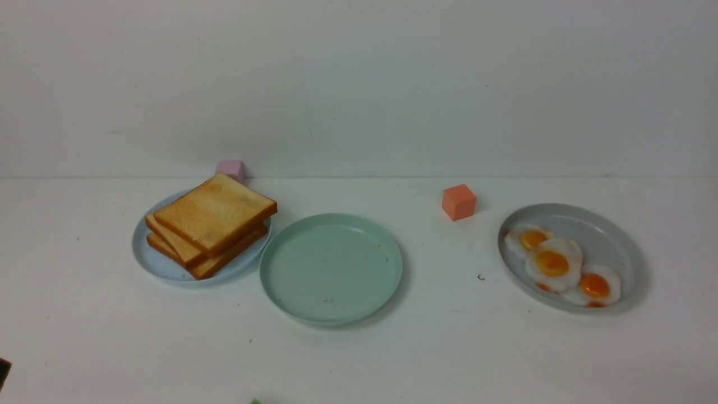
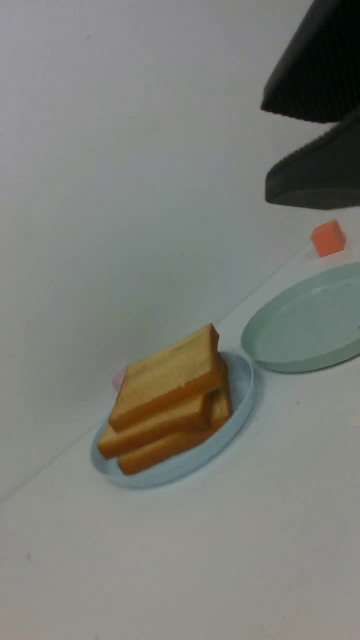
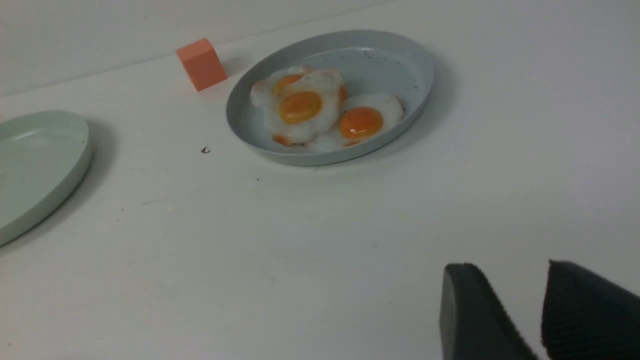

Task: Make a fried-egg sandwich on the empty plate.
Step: Use the left arm to grab a slice of bread

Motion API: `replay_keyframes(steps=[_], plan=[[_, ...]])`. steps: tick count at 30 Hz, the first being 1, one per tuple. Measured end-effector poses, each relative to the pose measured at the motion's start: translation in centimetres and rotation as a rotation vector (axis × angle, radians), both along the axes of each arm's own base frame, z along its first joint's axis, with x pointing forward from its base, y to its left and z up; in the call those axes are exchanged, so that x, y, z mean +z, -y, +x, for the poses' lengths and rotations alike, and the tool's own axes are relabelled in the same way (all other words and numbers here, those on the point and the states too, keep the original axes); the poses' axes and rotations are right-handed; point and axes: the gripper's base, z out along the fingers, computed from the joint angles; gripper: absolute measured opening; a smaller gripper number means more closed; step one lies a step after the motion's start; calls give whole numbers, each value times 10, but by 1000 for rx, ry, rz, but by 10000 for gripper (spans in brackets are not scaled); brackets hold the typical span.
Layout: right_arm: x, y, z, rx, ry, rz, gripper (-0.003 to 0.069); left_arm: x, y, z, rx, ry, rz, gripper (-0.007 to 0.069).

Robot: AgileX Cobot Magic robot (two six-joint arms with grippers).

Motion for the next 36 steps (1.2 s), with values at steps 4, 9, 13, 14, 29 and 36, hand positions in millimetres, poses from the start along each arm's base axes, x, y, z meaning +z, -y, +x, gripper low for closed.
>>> replay_keyframes(steps=[4,9,13,14,29,36], plan=[[0,0,0,0,0,0,241,39,9,7,-128,-102,258,11],[0,0,0,0,0,0,241,68,22,45,-319,-349,531,-13],[0,0,0,0,0,0,241,81,29,84,-418,-463,631,-13],[0,0,0,0,0,0,241,80,29,88,-427,-479,631,-13],[4,0,3,-11,83,49,241,74,76,146,-652,-460,838,-13],[33,0,5,-47,392,354,241,75,83,160,-671,-444,897,-13]])
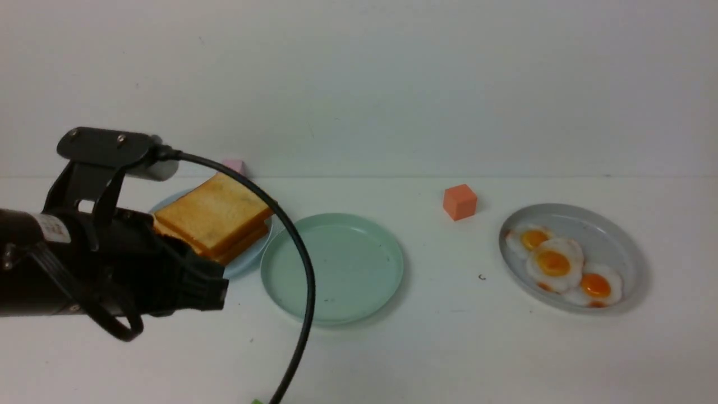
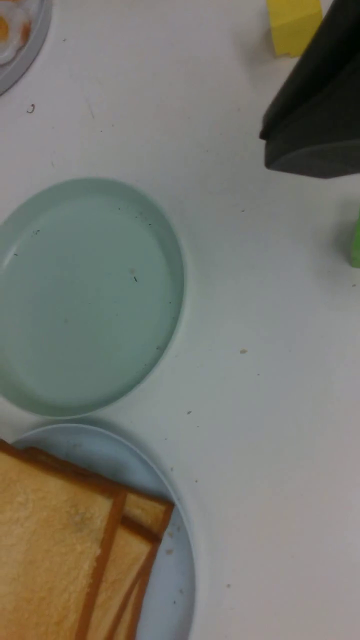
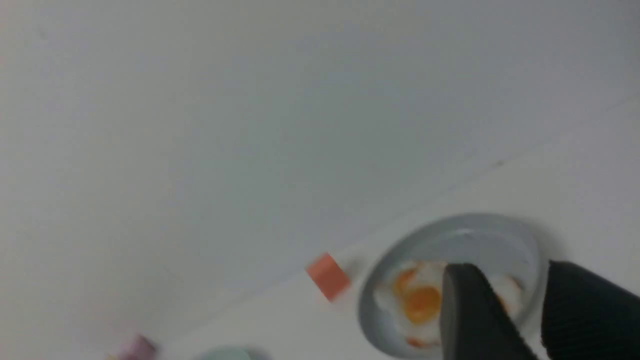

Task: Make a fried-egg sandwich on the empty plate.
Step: Use the left arm to grab a slice of bread

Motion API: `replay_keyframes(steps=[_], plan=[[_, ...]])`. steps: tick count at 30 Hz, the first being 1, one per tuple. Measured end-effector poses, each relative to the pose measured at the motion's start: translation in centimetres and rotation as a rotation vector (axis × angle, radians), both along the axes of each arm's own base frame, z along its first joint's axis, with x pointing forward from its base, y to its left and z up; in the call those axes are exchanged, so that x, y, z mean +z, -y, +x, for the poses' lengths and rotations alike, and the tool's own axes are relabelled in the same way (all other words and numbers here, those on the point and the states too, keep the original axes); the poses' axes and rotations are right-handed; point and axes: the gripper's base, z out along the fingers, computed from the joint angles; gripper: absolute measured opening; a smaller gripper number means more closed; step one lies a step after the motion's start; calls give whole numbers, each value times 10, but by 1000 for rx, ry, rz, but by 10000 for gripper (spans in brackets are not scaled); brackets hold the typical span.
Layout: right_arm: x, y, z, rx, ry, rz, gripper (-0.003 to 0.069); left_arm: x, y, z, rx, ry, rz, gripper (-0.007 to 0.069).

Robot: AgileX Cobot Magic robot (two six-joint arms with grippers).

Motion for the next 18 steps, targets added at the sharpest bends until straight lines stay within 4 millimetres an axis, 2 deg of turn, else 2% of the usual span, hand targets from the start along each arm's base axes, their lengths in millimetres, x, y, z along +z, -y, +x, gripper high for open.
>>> replay_keyframes(steps=[3,5,6,7,10,11,12,14,15,18], plan=[[9,-1,-1,27,-14,95,230,5,3,14,-14,4,43,-13],[29,-5,-2,74,-91,62,192,6,7,27,-13,-22,68,-13],[32,-5,-3,80,-96,58,186,4,7,28,-12,-30,73,-13],[57,-8,-4,133,-187,-25,145,3,10,41,-2,-57,98,-13],[108,-16,-3,283,-408,-242,47,-2,13,65,25,-106,159,-13],[107,-16,-1,285,-419,-251,42,0,14,67,28,-104,162,-13],[126,-20,-1,353,-506,-324,15,-3,15,76,42,-123,191,-13],[148,-26,9,439,-640,-435,-1,-9,17,91,66,-155,222,-13],[151,-26,8,448,-649,-448,-1,-10,17,92,70,-162,223,-13],[168,-33,23,510,-725,-573,0,-20,19,106,81,-174,265,-13]])
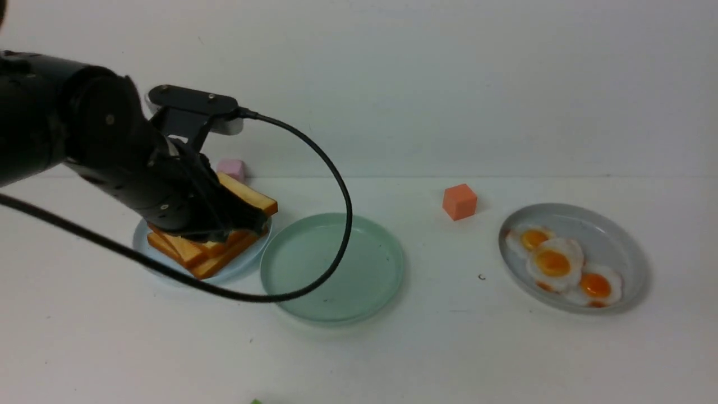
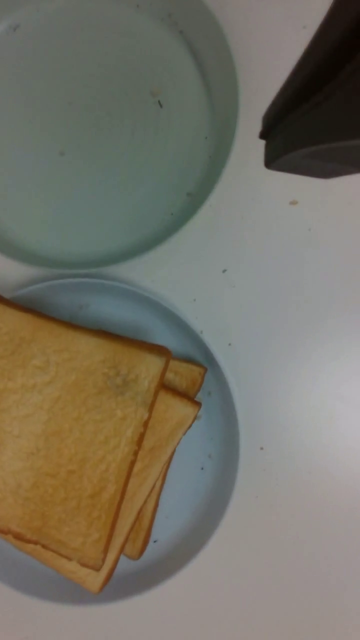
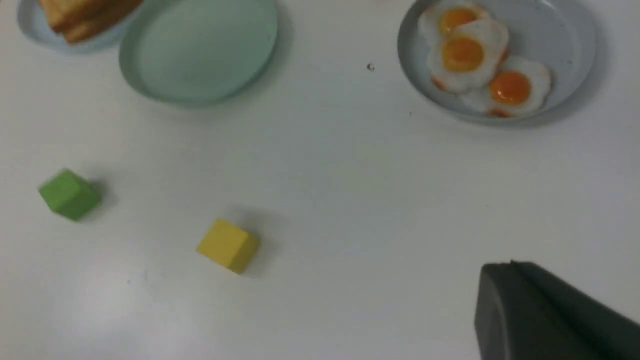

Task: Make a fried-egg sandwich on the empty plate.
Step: Use the left arm to grab a slice of bread

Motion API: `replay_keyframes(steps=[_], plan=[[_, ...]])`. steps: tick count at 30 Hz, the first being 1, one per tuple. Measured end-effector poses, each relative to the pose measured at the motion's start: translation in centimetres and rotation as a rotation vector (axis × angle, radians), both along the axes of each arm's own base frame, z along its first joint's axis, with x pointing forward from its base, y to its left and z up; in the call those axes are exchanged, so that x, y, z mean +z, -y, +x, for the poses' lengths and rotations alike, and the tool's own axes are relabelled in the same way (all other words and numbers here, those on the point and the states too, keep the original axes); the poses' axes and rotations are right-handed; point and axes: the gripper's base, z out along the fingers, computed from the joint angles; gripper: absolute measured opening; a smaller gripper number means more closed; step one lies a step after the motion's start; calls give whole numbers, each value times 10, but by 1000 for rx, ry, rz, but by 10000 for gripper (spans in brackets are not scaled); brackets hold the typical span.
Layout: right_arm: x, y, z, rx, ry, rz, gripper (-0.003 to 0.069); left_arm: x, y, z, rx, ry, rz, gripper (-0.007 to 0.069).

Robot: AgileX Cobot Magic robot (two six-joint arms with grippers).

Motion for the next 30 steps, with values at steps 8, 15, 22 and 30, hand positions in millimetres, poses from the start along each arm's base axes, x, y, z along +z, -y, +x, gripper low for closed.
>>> replay_keyframes(steps=[8,15,22,30], plan=[[9,-16,11,131,41,-24,4,-43,3,28,-24,0,136,-13],[14,-17,14,132,96,-10,8,-55,16,31,-103,52,297,2],[14,-16,14,132,101,-17,15,-51,23,40,-167,174,359,192],[14,-16,14,132,101,-19,18,-81,24,54,-210,181,466,440]])
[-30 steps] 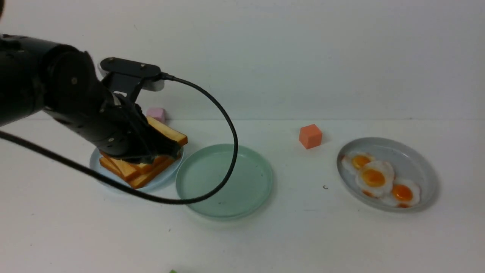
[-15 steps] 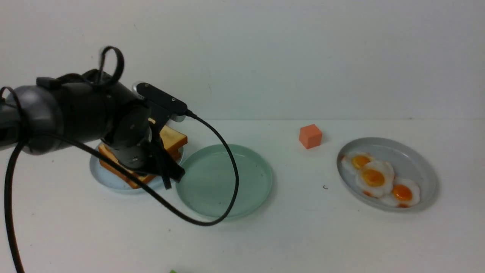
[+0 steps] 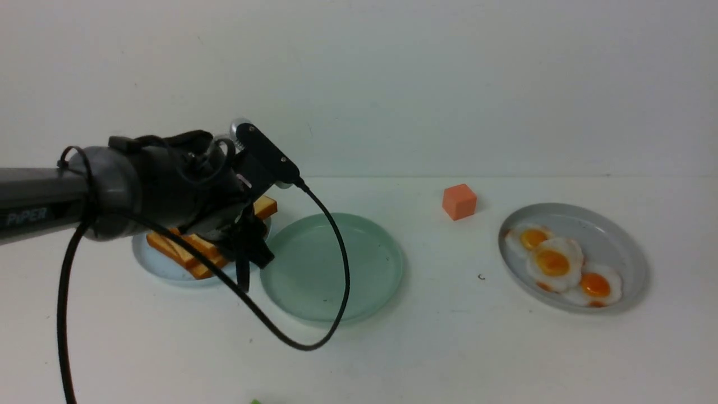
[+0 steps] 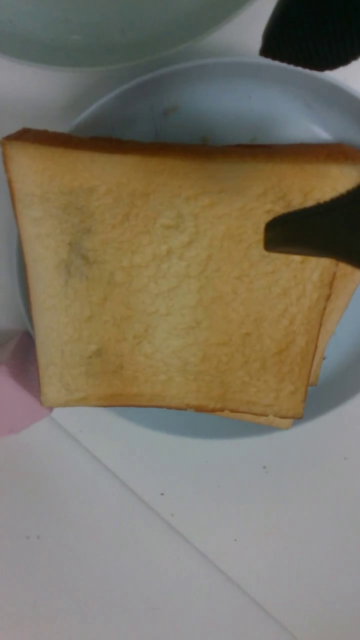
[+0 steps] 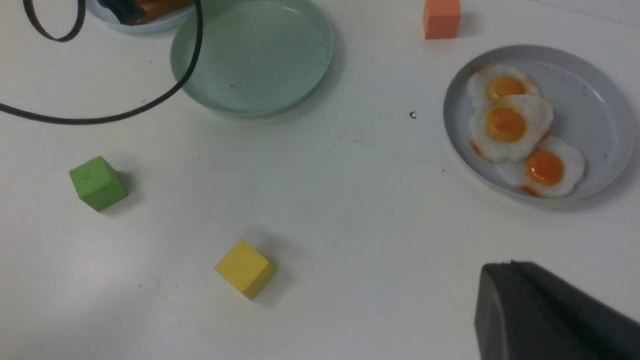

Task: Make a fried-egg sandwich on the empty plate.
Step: Use the left arm to grab a slice of bread

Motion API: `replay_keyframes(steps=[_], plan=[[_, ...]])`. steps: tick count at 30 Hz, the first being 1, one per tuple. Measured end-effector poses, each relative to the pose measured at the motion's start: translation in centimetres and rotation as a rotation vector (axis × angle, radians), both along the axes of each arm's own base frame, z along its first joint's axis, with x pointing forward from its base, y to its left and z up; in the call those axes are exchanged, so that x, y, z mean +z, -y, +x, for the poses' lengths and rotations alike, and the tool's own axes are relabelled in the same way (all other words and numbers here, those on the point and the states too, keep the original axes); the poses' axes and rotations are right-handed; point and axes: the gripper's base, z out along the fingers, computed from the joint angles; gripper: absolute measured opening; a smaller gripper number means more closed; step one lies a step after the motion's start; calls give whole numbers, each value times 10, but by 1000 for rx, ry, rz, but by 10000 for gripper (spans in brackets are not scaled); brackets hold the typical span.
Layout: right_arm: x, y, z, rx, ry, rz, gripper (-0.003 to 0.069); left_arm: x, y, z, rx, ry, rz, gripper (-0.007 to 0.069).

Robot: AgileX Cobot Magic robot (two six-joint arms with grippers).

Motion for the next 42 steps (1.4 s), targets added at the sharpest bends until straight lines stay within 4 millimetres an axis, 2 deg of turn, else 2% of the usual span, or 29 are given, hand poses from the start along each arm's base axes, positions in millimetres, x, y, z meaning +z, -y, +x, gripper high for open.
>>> replay_keyframes(steps=[7,14,21,22,24,26,29,30,32,36,42], plan=[[0,0,0,0,-4,-2,23,-12,2,9,23,56,-14,459],[0,0,0,1,-6,0,25,-32,-2,15,36,34,6,461],[0,-1,-1,4,-9,6,31,-33,-6,17,40,35,8,440],[0,-1,-1,4,-9,6,31,-33,-6,17,39,34,7,403],[0,-1,-1,4,-9,6,31,-33,-5,17,40,34,5,383],[0,-1,-1,4,-9,6,32,-34,-5,17,42,31,0,288],[0,-1,-1,4,-9,6,35,-35,-5,17,42,29,1,219],[0,-1,-1,4,-10,5,36,-36,-5,17,42,27,2,160],[0,-1,-1,4,-11,5,38,-36,-5,17,42,26,3,88],[0,-1,-1,4,-11,5,38,-33,-6,17,45,33,3,81],[0,-1,-1,4,-11,5,38,8,-9,10,61,118,-35,81]])
